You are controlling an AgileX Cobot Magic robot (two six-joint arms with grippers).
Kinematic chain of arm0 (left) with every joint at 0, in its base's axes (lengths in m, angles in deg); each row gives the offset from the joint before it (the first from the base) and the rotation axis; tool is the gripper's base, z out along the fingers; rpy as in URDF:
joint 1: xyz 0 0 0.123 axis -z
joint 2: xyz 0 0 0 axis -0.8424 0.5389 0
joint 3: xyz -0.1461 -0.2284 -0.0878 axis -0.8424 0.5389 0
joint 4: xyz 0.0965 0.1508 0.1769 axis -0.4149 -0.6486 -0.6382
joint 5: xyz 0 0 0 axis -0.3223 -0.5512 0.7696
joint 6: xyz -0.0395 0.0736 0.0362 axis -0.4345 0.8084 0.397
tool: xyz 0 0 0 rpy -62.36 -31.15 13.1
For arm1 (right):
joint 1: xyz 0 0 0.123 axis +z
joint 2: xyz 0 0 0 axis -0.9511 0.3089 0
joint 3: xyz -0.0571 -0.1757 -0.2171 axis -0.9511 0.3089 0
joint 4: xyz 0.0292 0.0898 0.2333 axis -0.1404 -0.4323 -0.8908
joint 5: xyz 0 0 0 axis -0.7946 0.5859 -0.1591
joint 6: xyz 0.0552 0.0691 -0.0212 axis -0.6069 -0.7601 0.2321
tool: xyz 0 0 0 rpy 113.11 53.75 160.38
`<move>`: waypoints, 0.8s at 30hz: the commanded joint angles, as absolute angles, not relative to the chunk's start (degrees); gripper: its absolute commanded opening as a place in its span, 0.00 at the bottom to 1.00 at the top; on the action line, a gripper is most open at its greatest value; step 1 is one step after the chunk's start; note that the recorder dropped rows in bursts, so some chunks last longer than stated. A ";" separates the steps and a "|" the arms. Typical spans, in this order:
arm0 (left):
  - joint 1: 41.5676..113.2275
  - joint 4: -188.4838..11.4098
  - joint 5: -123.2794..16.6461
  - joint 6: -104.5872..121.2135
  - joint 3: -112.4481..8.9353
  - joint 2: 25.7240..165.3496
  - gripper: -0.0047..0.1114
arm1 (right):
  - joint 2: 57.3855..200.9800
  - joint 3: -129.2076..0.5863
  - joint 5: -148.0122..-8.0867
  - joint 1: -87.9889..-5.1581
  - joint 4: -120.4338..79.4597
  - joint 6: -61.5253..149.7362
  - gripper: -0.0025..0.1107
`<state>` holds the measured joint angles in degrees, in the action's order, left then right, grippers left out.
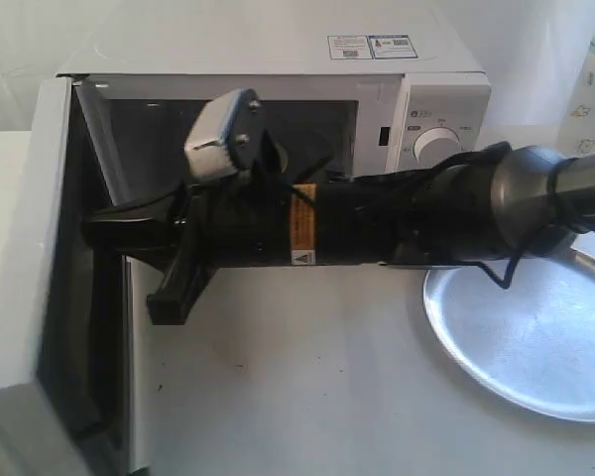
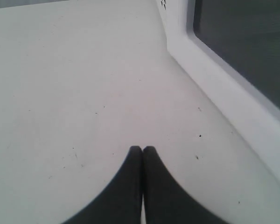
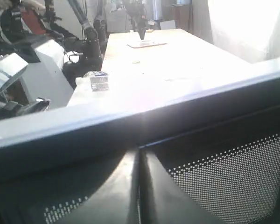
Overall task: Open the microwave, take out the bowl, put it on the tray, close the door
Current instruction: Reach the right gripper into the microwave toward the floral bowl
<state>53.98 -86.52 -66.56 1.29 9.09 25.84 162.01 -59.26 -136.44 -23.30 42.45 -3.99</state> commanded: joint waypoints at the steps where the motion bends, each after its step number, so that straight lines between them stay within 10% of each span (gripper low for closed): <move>1: 54.15 -85.98 -66.65 1.29 8.94 25.72 0.04 | 161.80 -60.78 -127.99 -21.74 39.10 2.32 0.08; 12: 54.15 -85.98 -66.65 1.29 8.94 25.72 0.04 | 163.65 -63.71 -94.71 -21.98 28.20 31.50 0.61; 24: 54.15 -85.98 -66.65 1.29 8.94 25.72 0.04 | 178.99 -79.95 -93.98 -26.43 13.00 43.41 0.62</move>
<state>53.98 -86.51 -66.51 1.29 9.09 25.84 176.02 -76.86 -94.59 -25.21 14.45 43.06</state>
